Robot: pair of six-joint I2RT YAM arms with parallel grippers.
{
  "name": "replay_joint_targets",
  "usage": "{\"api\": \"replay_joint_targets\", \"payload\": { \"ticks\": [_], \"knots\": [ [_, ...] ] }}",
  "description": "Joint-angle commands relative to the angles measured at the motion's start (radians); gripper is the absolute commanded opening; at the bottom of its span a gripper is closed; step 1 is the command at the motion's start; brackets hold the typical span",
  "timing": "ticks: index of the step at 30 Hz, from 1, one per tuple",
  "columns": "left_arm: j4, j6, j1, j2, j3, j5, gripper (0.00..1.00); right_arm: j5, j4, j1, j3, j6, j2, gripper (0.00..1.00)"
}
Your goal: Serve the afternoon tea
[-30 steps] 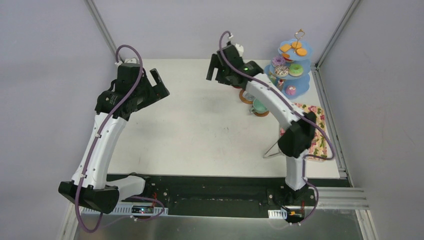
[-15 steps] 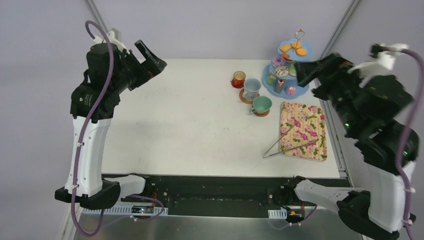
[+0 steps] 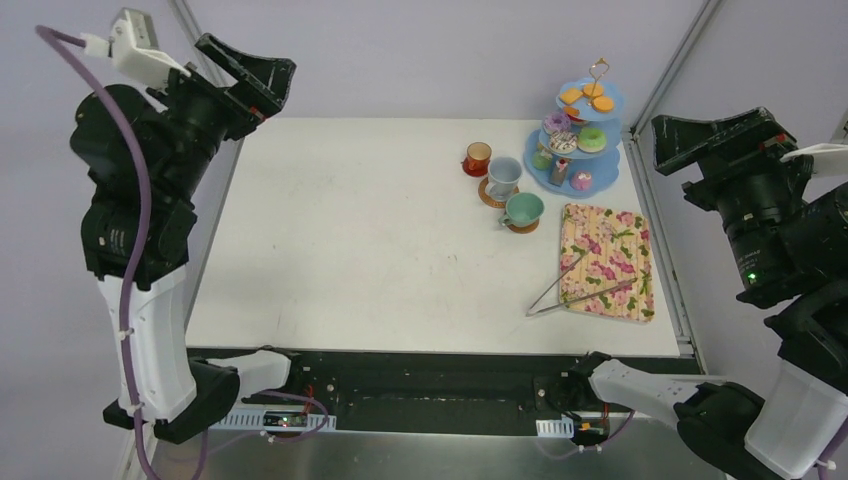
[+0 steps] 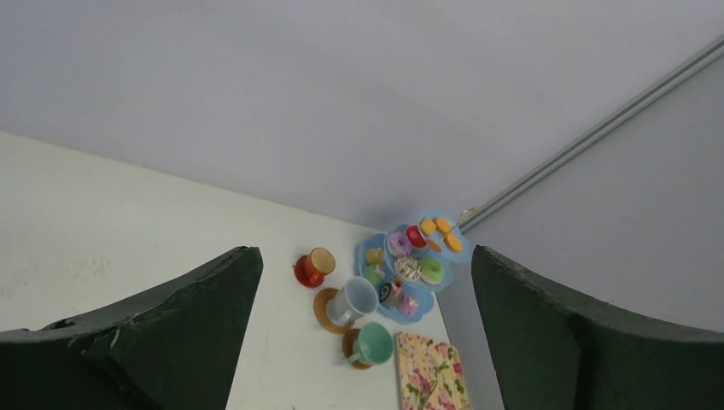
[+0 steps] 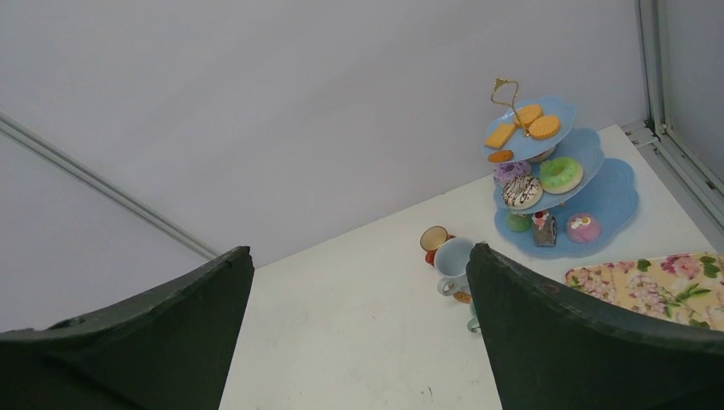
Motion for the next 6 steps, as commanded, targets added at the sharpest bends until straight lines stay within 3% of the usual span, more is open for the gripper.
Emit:
{"api": "replay_joint_targets", "payload": {
  "ticks": [1, 6],
  "knots": [
    [0.110, 0.084, -0.001, -0.069, 0.019, -0.094, 0.99, 0.034, 0.033, 0.003, 0.028, -0.024, 0.021, 1.00],
    [0.100, 0.109, -0.001, -0.093, 0.017, -0.134, 0.99, -0.034, 0.060, 0.003, 0.014, -0.076, 0.033, 1.00]
  ]
}}
